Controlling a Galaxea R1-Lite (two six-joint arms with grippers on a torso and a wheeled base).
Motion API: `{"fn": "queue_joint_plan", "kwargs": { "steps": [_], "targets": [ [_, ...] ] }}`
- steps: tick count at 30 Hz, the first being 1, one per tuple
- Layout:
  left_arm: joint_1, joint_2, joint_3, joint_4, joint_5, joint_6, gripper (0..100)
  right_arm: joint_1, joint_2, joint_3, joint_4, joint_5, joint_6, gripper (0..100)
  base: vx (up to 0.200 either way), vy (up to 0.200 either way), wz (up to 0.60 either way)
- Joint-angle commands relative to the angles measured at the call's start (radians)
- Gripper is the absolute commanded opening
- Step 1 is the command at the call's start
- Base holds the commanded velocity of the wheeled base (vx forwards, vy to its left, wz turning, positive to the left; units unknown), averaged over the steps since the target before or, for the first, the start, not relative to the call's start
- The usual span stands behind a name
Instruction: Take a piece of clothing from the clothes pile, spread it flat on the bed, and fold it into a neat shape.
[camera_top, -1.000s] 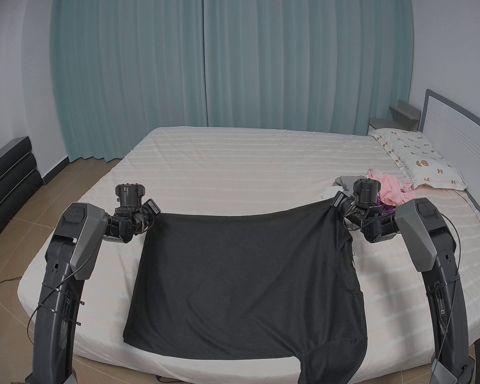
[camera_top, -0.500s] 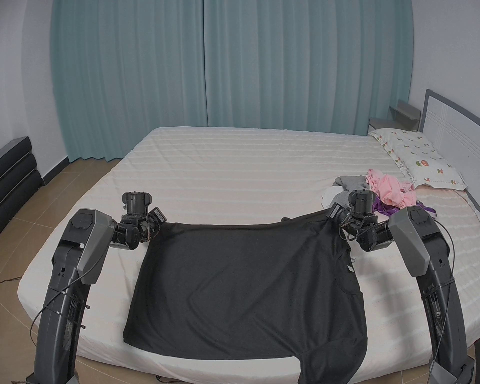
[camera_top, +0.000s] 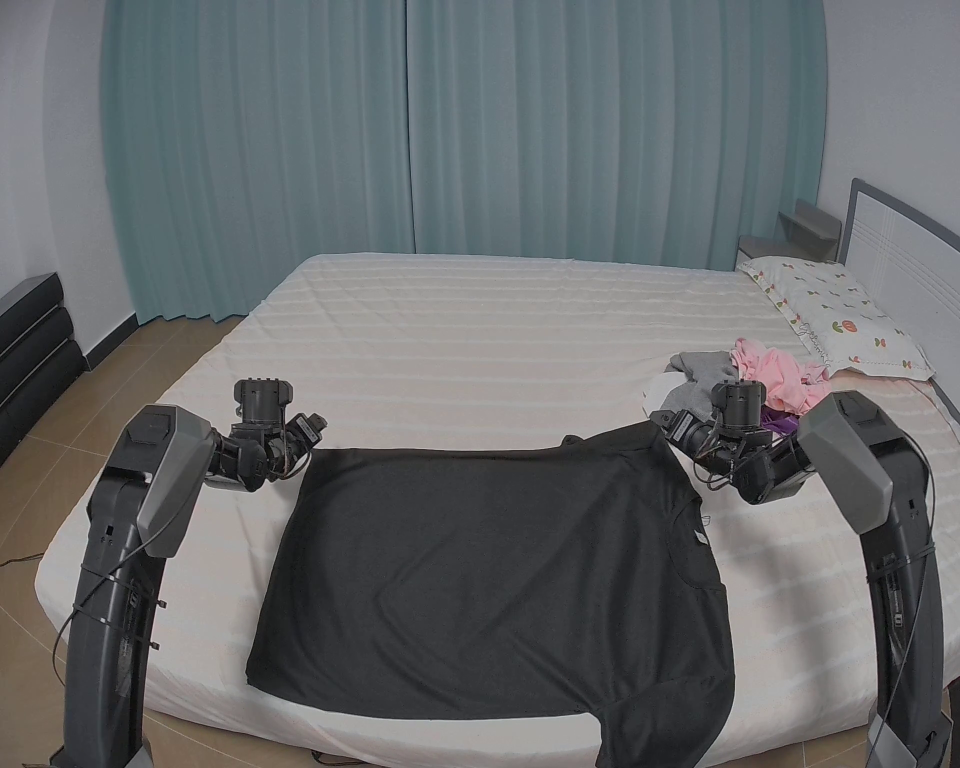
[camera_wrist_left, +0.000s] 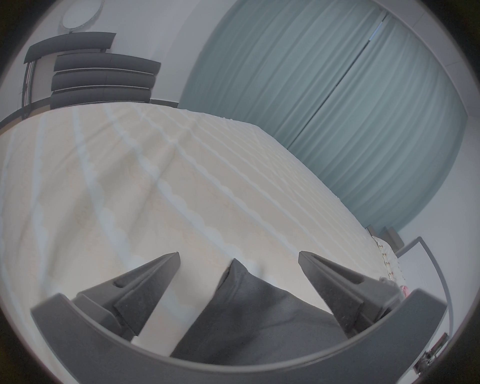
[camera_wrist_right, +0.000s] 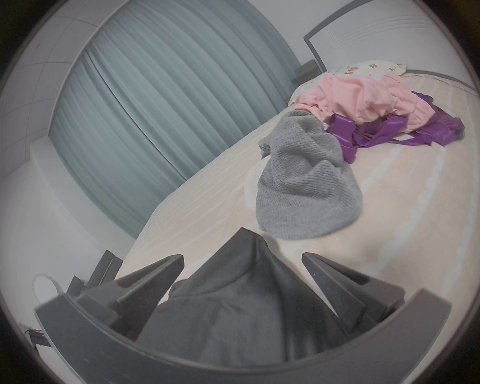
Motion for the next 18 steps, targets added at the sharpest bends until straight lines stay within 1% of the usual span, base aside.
{"fn": "queue_joint_plan", "kwargs": {
  "steps": [1, 3, 5, 6, 13, 14, 15, 16, 17, 18],
  "targets": [
    [0.027, -0.298, 0.305, -0.002, -0.047, -0.032, 100, -0.009, -0.355, 0.408, -0.078, 0.077, 0.043, 100, 0.0, 0.0, 0.0],
    [0.027, -0.387, 0.422, -0.011, -0.083, -0.039, 100, -0.004, -0.442, 0.535, -0.092, 0.114, 0.043, 100, 0.0, 0.0, 0.0],
    [0.027, -0.468, 0.529, -0.026, -0.119, -0.05, 100, 0.004, -0.516, 0.649, -0.097, 0.134, 0.04, 100, 0.0, 0.0, 0.0],
    [0.027, -0.52, 0.606, -0.038, -0.134, -0.055, 100, 0.01, -0.562, 0.718, -0.103, 0.14, 0.041, 100, 0.0, 0.0, 0.0],
    [0.004, -0.764, 1.049, -0.15, -0.175, -0.059, 100, 0.086, -0.795, 1.078, -0.181, 0.14, 0.069, 100, 0.0, 0.0, 0.0],
    [-0.002, -0.782, 1.092, -0.164, -0.178, -0.061, 100, 0.093, -0.812, 1.112, -0.19, 0.141, 0.07, 100, 0.0, 0.0, 0.0],
    [-0.002, -0.782, 1.092, -0.164, -0.178, -0.061, 100, 0.093, -0.812, 1.112, -0.19, 0.141, 0.07, 100, 0.0, 0.0, 0.0],
    [-0.016, -0.83, 1.204, -0.209, -0.183, -0.065, 100, 0.114, -0.846, 1.204, -0.204, 0.143, 0.086, 100, 0.0, 0.0, 0.0],
    [-0.022, -0.845, 1.244, -0.227, -0.183, -0.07, 100, 0.125, -0.855, 1.232, -0.21, 0.143, 0.093, 100, 0.0, 0.0, 0.0],
    [-0.023, -0.847, 1.25, -0.23, -0.183, -0.07, 100, 0.126, -0.856, 1.236, -0.21, 0.143, 0.093, 100, 0.0, 0.0, 0.0]
  ]
}}
